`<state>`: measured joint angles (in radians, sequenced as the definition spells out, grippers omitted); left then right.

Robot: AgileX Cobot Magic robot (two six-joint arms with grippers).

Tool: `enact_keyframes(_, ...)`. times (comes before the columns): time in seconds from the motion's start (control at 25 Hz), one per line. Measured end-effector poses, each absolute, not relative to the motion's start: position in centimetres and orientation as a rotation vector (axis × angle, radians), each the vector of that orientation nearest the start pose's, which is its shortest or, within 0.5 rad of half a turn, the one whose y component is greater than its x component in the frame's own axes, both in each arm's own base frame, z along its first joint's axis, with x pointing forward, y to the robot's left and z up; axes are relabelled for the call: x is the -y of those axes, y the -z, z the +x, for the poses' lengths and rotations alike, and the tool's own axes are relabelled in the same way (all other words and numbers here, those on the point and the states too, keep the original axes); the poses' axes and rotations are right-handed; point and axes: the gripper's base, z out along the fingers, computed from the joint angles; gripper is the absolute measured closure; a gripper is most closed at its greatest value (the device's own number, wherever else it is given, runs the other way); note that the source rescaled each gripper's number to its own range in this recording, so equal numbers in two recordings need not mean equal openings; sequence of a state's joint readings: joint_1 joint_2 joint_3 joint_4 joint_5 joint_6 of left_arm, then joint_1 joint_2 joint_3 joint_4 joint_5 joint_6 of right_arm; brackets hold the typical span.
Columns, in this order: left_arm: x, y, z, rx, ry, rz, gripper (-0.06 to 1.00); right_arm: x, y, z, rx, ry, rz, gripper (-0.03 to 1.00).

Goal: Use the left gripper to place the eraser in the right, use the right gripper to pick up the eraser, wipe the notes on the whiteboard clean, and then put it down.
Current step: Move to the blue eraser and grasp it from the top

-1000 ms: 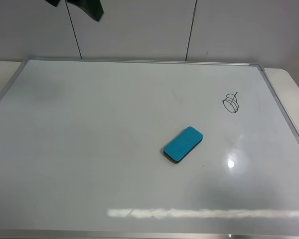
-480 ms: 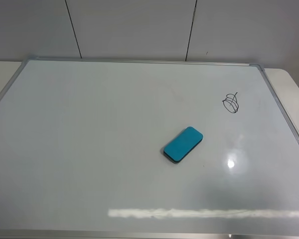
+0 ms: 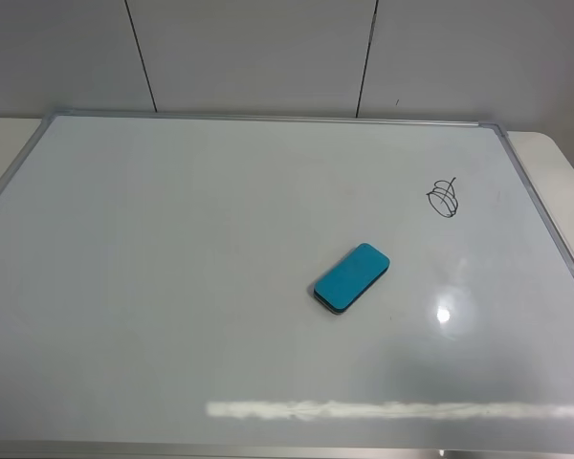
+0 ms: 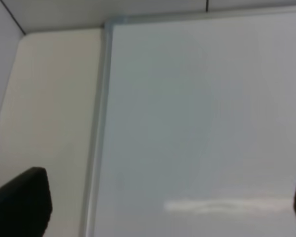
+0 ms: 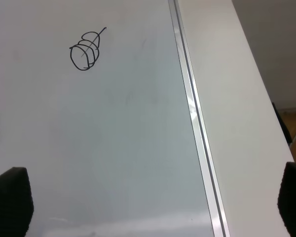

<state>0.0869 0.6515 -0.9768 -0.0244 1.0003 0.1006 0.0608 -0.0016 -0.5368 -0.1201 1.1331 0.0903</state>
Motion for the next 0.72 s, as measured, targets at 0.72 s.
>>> enact_keyframes(0.72, 0.2, -28.0, -0.5, -2.055, -0.006, -0.031, -0.06, 1.1, -28.2, -1.2, -2.072, 0.052, 0.044, -0.03)
